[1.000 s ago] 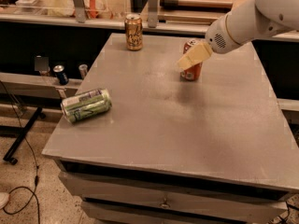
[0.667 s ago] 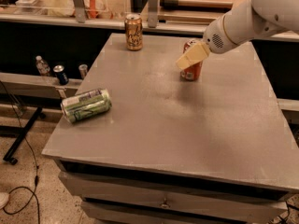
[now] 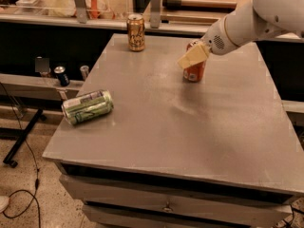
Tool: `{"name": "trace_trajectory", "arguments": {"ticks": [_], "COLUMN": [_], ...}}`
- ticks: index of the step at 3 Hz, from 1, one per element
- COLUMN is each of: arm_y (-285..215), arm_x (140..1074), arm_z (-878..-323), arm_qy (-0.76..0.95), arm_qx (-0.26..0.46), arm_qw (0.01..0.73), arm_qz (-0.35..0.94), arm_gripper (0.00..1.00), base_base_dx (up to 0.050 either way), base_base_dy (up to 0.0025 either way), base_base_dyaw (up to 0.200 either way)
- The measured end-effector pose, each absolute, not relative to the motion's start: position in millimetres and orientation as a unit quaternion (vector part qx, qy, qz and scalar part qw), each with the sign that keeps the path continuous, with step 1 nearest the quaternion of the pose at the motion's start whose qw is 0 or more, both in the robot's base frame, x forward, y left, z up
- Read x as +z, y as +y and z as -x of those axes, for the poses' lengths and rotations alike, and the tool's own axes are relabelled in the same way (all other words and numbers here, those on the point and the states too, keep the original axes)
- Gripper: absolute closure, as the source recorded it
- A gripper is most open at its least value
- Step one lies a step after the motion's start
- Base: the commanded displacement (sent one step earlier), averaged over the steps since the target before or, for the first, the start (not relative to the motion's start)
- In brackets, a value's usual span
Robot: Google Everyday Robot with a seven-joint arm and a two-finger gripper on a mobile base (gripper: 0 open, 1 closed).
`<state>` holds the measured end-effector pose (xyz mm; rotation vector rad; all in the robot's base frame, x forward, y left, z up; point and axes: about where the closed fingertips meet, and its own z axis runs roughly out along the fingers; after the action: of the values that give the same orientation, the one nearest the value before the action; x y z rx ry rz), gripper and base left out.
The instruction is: Move coke can near green can
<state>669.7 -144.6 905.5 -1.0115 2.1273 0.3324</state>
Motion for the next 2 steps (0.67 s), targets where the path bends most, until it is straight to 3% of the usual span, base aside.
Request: {"name": "trace_trajectory", "arguments": {"ticks": [2], "arm_y": [-140.9], "arm_x": [908.2], "arm_z": [-672.7], "arm_qy": [0.824], "arm_qx": [0.136], "arm_qw": [0.373], "arm_qz": [0.404], "arm_gripper": [0.71], "base_base_dx": [0.0], "base_base_dy": [0.0], "base_base_dyaw": [0.0]}}
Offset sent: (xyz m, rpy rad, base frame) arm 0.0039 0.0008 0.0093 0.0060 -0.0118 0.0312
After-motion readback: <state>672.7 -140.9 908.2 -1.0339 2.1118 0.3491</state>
